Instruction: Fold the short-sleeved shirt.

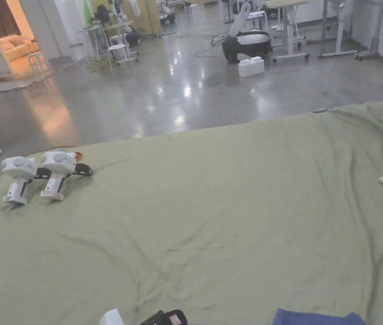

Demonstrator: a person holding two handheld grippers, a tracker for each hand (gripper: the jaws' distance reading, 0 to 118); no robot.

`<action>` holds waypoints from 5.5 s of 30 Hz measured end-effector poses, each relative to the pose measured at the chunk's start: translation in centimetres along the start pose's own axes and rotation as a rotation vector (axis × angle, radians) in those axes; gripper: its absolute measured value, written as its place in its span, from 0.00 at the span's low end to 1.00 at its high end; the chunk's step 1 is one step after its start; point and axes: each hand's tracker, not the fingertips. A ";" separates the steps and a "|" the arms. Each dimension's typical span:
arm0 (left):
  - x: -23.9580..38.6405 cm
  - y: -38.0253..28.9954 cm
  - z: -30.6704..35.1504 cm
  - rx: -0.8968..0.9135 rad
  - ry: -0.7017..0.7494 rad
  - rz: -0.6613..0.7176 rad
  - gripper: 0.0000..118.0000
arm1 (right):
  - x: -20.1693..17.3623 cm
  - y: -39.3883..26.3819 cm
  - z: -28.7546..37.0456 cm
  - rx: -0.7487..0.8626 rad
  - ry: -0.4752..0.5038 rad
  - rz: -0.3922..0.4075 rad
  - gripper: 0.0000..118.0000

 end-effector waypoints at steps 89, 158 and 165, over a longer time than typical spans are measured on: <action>1.0 -2.9 -10.1 -0.284 -0.019 0.095 0.73 | -9.0 -8.0 -24.5 -0.564 0.183 0.194 0.00; 27.7 -7.4 15.5 0.867 0.398 -0.988 0.00 | -8.0 9.7 -3.2 0.349 0.067 0.323 0.00; 27.3 -6.8 15.8 0.868 0.374 -0.952 0.00 | -8.2 9.7 -3.1 0.365 0.049 0.303 0.00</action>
